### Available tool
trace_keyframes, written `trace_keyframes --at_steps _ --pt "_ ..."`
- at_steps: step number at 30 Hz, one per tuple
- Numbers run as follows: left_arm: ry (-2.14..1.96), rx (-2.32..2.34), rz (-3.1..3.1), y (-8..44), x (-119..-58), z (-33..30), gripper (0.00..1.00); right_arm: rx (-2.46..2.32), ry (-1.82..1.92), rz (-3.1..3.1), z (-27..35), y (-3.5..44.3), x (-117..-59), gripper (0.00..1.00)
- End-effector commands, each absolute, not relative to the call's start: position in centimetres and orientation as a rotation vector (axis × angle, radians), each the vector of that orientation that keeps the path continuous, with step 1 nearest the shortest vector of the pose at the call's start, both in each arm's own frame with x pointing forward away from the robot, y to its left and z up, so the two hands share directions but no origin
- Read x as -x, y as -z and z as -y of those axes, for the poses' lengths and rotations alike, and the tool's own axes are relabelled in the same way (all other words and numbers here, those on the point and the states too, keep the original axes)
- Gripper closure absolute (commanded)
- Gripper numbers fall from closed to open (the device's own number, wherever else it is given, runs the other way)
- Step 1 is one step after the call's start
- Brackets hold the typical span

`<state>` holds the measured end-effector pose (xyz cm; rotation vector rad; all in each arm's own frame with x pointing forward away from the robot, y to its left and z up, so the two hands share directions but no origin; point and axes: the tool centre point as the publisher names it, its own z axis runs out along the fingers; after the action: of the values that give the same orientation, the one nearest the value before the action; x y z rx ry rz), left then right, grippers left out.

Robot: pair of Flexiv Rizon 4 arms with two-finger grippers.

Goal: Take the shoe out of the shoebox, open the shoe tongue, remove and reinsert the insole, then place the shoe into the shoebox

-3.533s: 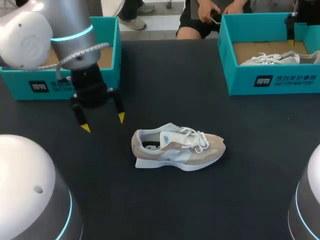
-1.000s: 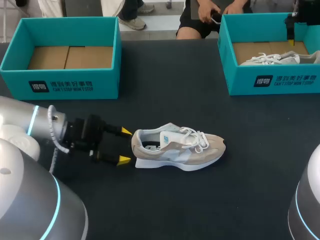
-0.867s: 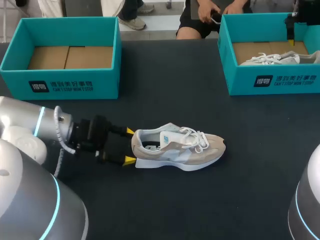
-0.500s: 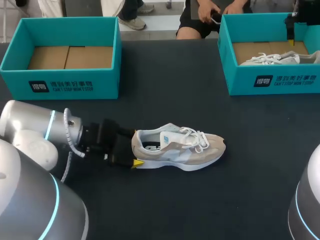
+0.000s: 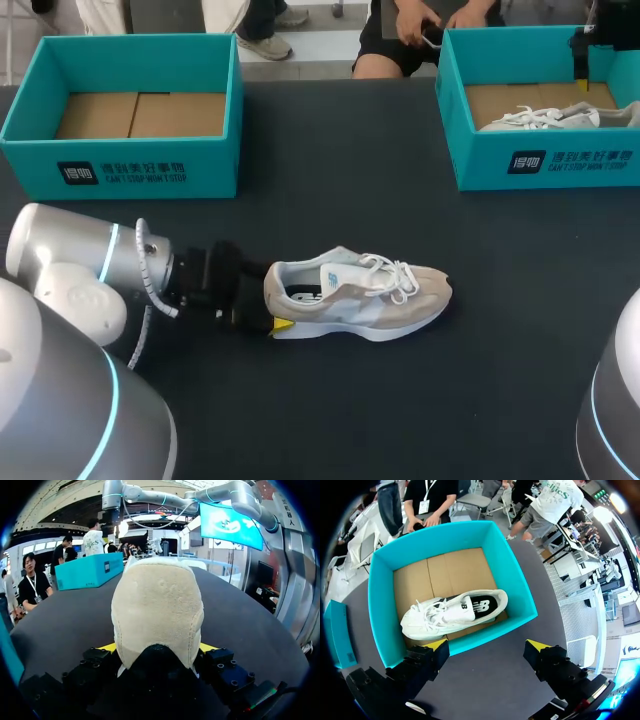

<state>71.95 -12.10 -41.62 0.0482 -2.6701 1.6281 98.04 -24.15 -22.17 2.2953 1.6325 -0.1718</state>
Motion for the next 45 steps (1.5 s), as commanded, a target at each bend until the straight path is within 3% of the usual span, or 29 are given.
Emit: trace_keyframes --at_steps 1,19,39,45 --pt "-1.619 -0.048 2.67 41.9 -71.9 12.2 1.0 -2.295 0.169 -1.634 24.2 22.2 -98.0 0.0" --pt "-1.619 -0.048 2.67 41.9 -71.9 12.2 1.0 -2.295 0.169 -1.634 24.2 22.2 -98.0 0.0" --pt "-1.619 -0.048 2.67 41.9 -71.9 12.2 1.0 -2.257 0.02 -1.896 -0.1 21.4 -88.9 0.0" --pt "-1.619 -0.048 2.67 41.9 -71.9 12.2 1.0 -2.296 -0.01 -1.898 -2.4 21.9 -86.7 0.0"
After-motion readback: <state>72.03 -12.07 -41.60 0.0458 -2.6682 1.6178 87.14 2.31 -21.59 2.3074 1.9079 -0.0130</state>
